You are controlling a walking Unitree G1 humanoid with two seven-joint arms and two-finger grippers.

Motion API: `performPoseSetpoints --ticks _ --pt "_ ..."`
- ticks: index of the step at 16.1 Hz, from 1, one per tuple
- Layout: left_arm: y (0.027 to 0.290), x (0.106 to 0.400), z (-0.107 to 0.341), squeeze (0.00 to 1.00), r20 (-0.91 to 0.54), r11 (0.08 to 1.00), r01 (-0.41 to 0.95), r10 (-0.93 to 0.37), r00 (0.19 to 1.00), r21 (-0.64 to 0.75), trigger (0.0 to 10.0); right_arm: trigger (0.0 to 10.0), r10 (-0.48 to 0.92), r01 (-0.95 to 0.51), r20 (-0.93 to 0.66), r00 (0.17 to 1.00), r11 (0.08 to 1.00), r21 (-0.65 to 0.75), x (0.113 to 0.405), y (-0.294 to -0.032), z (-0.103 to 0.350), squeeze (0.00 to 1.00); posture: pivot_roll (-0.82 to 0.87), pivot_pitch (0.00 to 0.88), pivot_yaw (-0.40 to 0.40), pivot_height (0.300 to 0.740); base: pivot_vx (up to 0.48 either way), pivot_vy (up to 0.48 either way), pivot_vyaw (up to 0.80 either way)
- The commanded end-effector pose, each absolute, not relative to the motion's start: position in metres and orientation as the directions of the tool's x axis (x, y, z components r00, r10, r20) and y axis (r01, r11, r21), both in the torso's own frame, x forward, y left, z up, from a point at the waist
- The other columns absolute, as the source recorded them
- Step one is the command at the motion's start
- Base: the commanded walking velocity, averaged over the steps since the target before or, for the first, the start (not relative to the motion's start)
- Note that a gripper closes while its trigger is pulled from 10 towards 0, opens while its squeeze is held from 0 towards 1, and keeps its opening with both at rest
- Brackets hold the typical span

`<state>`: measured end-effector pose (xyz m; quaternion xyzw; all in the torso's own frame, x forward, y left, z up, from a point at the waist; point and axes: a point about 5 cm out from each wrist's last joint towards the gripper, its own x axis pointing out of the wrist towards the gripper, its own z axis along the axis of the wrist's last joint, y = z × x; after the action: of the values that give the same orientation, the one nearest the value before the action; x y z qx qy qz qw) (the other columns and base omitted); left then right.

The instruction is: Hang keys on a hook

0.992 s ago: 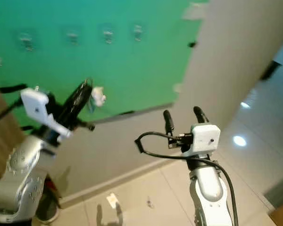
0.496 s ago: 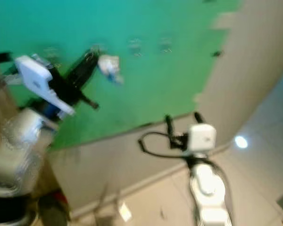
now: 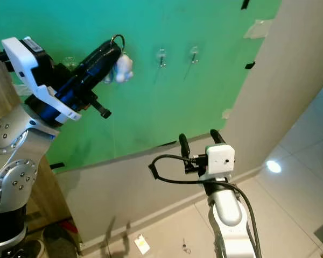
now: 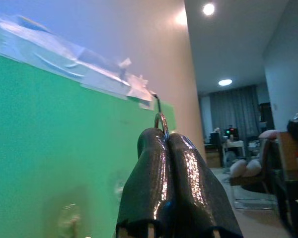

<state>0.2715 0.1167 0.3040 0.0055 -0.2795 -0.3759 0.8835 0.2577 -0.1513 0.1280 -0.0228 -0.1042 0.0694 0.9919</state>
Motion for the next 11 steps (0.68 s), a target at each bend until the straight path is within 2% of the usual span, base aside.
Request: performPoseSetpoints --ticks 1,2,3,6,9,11 --pt "0.116 0.271 0.300 0.00 0.467 0.700 0.686 -0.683 0.562 0.198 10.0 10.0 0.136 -0.125 0.195 0.971 0.990 -0.066 0.258 -0.156 0.125 0.00 0.00 0.000 -0.082 0.740 0.000 0.000 0.00" --pt "0.117 0.272 0.296 0.00 0.456 0.702 0.688 -0.680 0.574 0.182 10.0 10.0 0.137 -0.127 0.191 0.972 0.990 -0.065 0.258 -0.155 0.125 0.00 0.00 0.000 -0.082 0.740 0.000 0.000 0.00" --pt "0.128 0.285 0.285 0.00 0.439 0.755 0.650 -0.616 0.654 0.091 10.0 10.0 0.145 -0.136 0.185 0.972 0.989 -0.061 0.259 -0.154 0.123 0.00 0.00 0.000 -0.082 0.740 0.000 0.000 0.00" --pt "0.145 0.302 0.264 0.00 0.404 0.811 0.581 -0.509 0.760 -0.071 10.0 10.0 0.161 -0.153 0.177 0.971 0.986 -0.060 0.262 -0.151 0.121 0.00 0.00 0.000 -0.084 0.740 0.000 0.000 0.00" --pt "0.151 0.304 0.254 0.00 0.388 0.812 0.567 -0.481 0.786 -0.141 10.0 10.0 0.165 -0.156 0.173 0.971 0.986 -0.063 0.263 -0.151 0.120 0.00 0.00 0.000 -0.084 0.740 0.000 0.000 0.00" --pt "0.151 0.299 0.255 0.00 0.401 0.805 0.577 -0.488 0.775 -0.137 10.0 10.0 0.167 -0.158 0.169 0.971 0.985 -0.066 0.264 -0.152 0.118 0.00 0.01 0.000 -0.084 0.740 0.000 0.000 0.00"
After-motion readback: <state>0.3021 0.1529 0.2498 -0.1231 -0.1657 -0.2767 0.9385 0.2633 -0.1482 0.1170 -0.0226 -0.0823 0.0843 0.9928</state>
